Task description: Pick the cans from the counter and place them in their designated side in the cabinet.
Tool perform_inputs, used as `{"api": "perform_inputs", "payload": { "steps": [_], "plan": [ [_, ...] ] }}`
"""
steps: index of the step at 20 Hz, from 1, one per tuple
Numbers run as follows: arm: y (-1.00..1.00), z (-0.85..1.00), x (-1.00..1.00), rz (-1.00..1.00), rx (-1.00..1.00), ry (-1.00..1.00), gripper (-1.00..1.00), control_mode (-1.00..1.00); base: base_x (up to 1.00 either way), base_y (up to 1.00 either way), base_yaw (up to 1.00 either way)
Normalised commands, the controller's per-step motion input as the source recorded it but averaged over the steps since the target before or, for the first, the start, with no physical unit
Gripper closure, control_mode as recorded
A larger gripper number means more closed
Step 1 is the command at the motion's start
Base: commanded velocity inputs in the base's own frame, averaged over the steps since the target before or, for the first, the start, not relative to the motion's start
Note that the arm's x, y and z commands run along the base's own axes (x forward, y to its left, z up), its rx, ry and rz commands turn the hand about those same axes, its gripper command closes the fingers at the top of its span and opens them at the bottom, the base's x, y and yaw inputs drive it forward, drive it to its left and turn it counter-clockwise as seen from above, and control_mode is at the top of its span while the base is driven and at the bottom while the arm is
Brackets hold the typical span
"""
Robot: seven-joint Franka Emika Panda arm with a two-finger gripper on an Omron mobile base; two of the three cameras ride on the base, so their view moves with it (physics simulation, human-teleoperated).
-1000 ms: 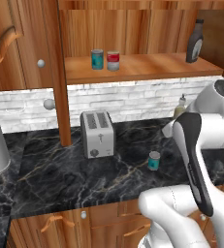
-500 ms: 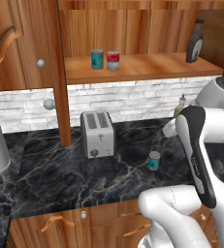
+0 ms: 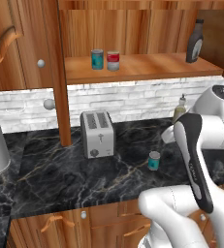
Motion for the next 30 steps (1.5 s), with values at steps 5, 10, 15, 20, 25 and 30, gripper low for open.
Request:
{"api": "perform_inputs", "payload": {
  "steps": [5, 10, 15, 20, 25, 30],
  "plan": [
    [0.00, -0.25, 0.00, 0.00, 0.00, 0.00, -1.00, -1.00, 0.00, 0.00, 0.00],
    [0.00, -0.23, 0.00, 0.00, -0.01, 0.00, -1.00, -1.00, 0.00, 0.00, 0.00],
    [0.00, -0.10, 0.03, 0.00, -0.04, -0.04, -1.00, -1.00, 0.00, 0.00, 0.00],
    [0.00, -0.05, 0.09, 0.00, -0.03, -0.01, -1.00, -1.00, 0.00, 0.00, 0.00],
    [0.00, -0.02, 0.08, 0.00, -0.01, 0.00, -1.00, -1.00, 0.00, 0.00, 0.00],
    [0.00, -0.06, 0.11, 0.00, 0.00, 0.00, -1.00, -1.00, 0.00, 0.00, 0.00]
  ]
}}
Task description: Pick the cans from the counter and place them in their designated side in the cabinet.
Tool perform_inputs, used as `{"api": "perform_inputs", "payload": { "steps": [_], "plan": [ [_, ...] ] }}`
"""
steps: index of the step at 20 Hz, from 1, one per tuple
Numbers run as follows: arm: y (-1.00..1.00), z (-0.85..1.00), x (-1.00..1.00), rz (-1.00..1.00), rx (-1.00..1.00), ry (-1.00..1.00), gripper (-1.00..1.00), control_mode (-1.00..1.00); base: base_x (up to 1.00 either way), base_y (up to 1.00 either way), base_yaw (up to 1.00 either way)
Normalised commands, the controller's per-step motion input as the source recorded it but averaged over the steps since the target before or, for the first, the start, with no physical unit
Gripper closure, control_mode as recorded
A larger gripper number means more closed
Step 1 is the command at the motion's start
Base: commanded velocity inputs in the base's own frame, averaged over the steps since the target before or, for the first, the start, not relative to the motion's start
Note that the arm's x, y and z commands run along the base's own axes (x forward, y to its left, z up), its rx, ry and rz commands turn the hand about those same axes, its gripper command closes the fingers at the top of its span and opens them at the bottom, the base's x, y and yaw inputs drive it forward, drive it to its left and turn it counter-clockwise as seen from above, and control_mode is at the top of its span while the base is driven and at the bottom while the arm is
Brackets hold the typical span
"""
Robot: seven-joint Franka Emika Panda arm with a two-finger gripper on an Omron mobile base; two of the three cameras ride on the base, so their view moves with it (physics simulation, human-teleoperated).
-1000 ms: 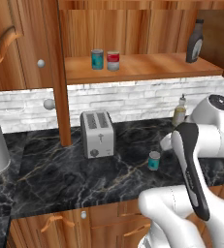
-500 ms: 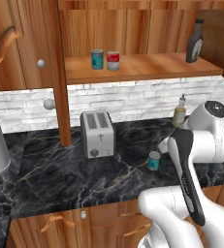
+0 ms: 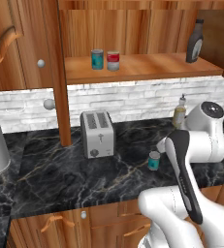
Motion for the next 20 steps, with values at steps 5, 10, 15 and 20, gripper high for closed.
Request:
{"api": "perform_inputs", "payload": {
  "steps": [5, 10, 15, 20],
  "plan": [
    [0.00, -0.09, 0.11, 0.00, 0.00, 0.00, -1.00, -1.00, 0.00, 0.00, 0.00],
    [0.00, -0.18, 0.13, 0.00, 0.00, 0.00, -1.00, -1.00, 0.00, 0.00, 0.00],
    [0.00, -0.22, 0.16, 0.00, 0.00, 0.00, -1.00, -1.00, 0.00, 0.00, 0.00],
    [0.00, -0.24, 0.18, 0.00, 0.00, 0.00, -1.00, -1.00, 0.00, 0.00, 0.00]
  ]
}}
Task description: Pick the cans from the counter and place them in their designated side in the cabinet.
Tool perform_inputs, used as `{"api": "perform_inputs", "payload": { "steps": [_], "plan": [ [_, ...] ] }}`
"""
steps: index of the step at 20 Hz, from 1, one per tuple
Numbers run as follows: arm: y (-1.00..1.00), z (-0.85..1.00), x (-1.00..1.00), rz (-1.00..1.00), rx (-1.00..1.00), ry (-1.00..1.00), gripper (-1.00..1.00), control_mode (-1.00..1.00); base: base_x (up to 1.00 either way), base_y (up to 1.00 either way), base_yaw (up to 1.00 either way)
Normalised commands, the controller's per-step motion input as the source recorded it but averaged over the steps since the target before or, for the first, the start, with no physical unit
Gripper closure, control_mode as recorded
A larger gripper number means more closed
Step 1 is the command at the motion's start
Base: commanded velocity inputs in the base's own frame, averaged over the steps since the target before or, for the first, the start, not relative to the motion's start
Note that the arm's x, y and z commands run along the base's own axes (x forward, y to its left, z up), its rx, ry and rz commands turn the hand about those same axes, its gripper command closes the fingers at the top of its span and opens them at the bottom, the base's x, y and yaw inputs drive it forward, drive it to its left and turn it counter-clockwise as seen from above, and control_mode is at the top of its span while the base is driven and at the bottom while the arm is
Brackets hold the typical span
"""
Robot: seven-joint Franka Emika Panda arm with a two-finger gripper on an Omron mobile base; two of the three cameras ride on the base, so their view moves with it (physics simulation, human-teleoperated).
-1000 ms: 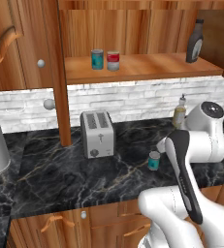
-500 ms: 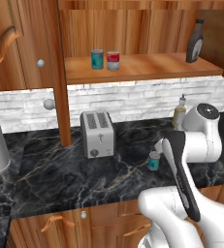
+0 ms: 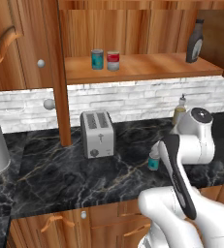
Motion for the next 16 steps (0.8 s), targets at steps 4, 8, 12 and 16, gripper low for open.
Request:
{"api": "perform_inputs", "payload": {
  "steps": [4, 8, 12, 16],
  "plan": [
    [0.00, -0.23, 0.17, 0.00, 0.00, 0.03, -1.00, -1.00, 0.00, 0.00, 0.00],
    [0.00, -0.22, 0.21, 0.00, 0.00, 0.07, -1.00, -1.00, 0.00, 0.00, 0.00],
    [0.00, -0.21, 0.21, 0.00, 0.00, 0.07, -1.00, -1.00, 0.00, 0.00, 0.00],
    [0.00, -0.14, 0.21, 0.00, 0.00, 0.08, -1.00, -1.00, 0.00, 0.00, 0.00]
  ]
}}
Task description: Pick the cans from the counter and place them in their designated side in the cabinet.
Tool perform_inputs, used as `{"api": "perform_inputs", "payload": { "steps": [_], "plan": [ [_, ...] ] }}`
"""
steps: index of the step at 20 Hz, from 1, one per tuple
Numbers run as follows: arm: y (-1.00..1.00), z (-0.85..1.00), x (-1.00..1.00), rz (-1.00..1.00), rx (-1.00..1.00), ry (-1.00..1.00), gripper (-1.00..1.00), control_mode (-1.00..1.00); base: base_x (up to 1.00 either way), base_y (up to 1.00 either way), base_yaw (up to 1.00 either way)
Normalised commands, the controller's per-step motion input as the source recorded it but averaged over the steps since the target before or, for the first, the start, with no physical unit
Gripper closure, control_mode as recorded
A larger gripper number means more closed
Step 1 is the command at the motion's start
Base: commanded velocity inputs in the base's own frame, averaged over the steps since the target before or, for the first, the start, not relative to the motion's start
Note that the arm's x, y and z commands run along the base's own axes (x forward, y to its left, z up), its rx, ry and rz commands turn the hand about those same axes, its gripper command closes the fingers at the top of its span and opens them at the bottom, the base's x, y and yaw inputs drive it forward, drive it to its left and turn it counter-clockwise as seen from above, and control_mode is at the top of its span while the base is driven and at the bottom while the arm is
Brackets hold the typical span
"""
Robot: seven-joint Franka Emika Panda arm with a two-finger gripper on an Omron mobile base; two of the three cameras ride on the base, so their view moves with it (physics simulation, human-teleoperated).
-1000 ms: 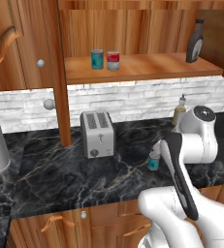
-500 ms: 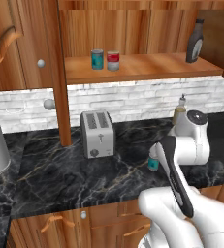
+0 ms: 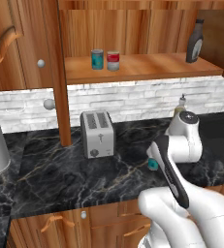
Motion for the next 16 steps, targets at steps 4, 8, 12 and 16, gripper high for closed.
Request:
{"api": "perform_inputs", "payload": {
  "steps": [4, 8, 12, 16],
  "plan": [
    [0.00, -0.08, 0.21, 0.00, 0.00, 0.09, -1.00, -1.00, 0.00, 0.00, 0.00],
    [0.00, -0.07, 0.16, 0.00, 0.00, 0.07, -1.00, -1.00, 0.00, 0.00, 0.00],
    [0.00, -0.13, 0.08, 0.00, 0.00, 0.00, -1.00, -1.00, 0.00, 0.00, 0.00],
    [0.00, -0.19, 0.10, 0.00, 0.00, 0.00, -1.00, -1.00, 0.00, 0.00, 0.00]
  ]
}}
